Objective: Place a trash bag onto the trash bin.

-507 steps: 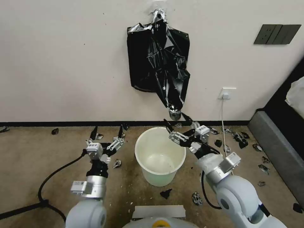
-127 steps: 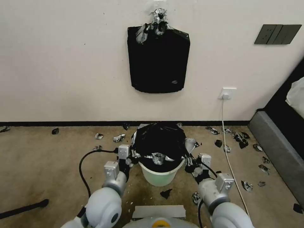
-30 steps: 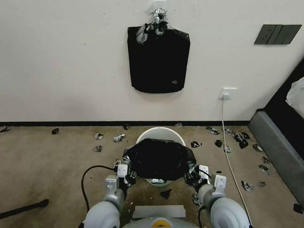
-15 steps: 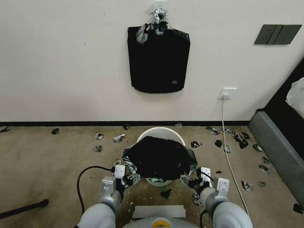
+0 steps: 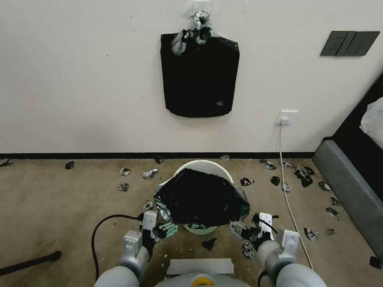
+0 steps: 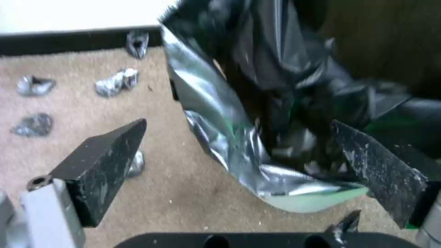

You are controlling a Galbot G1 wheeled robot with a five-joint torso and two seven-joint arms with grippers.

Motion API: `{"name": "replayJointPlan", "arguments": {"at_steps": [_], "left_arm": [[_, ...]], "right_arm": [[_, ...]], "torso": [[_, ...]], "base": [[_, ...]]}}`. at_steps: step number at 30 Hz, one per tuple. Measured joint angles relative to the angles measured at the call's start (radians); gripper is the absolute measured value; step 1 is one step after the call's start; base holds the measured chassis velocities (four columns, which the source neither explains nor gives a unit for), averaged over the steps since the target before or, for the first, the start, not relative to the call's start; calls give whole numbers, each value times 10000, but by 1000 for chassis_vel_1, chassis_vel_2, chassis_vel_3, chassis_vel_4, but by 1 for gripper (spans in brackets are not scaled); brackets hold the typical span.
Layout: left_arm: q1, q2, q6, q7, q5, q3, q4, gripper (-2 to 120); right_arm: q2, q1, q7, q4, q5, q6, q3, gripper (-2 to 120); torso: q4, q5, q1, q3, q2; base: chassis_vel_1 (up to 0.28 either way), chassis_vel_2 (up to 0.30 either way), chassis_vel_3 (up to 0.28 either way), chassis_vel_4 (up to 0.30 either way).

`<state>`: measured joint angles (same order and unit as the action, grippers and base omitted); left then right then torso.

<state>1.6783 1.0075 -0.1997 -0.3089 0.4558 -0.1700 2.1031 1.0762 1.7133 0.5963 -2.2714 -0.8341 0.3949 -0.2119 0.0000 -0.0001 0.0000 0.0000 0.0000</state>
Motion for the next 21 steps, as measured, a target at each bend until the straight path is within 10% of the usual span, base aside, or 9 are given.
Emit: {"name": "replayJointPlan", "arguments": {"at_steps": [10,21], "left_arm": [[1832,631,2047,1693,-2112,-2137,682,100],[1647,1985,3187,2047,-3640,-1998,671,100]], "right_arm": [[-1065,672,-2991,-960,1385,-717,-1338,100],[-2672,-2546,-6082,430,582,-111,-1698,100]], "torso": [[-2,2,0,0,0],[-2,2,0,1,0]], "base": [[0,0,0,0],[0,0,0,0]]}}
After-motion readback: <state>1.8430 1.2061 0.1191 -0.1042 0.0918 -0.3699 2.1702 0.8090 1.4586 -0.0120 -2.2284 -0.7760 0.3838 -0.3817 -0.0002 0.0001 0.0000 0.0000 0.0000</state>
